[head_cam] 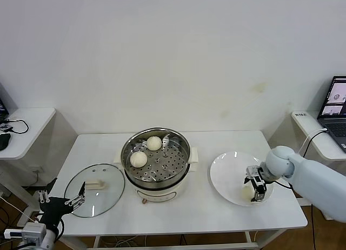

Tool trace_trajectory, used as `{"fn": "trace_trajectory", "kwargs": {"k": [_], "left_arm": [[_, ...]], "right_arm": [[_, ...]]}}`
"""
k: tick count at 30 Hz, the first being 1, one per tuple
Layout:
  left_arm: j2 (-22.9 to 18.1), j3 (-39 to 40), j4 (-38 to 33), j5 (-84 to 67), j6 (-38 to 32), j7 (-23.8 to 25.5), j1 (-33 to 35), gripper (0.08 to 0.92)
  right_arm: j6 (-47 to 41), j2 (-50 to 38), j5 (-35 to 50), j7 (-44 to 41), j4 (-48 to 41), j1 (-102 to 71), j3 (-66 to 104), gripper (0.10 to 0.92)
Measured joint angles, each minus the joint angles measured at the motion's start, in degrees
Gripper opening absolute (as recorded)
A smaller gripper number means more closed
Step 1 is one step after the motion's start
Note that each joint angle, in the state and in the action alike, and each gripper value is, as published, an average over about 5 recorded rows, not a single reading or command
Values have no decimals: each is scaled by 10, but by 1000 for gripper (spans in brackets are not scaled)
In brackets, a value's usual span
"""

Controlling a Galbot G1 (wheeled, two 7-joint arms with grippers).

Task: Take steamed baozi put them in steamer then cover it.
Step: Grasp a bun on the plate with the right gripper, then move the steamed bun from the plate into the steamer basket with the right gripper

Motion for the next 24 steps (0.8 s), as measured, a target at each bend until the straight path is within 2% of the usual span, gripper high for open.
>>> {"fn": "trace_trajectory", "kwargs": {"k": [11,24], "left_arm": [[-2,0,0,0,0,0,1,823],[1,-2,-4,-2,-1,0,-2,823]], "right_arm": [[-5,-4,-1,-8,-4,3,2,575],[-14,-22,33,-17,18,76,-34,551]]}}
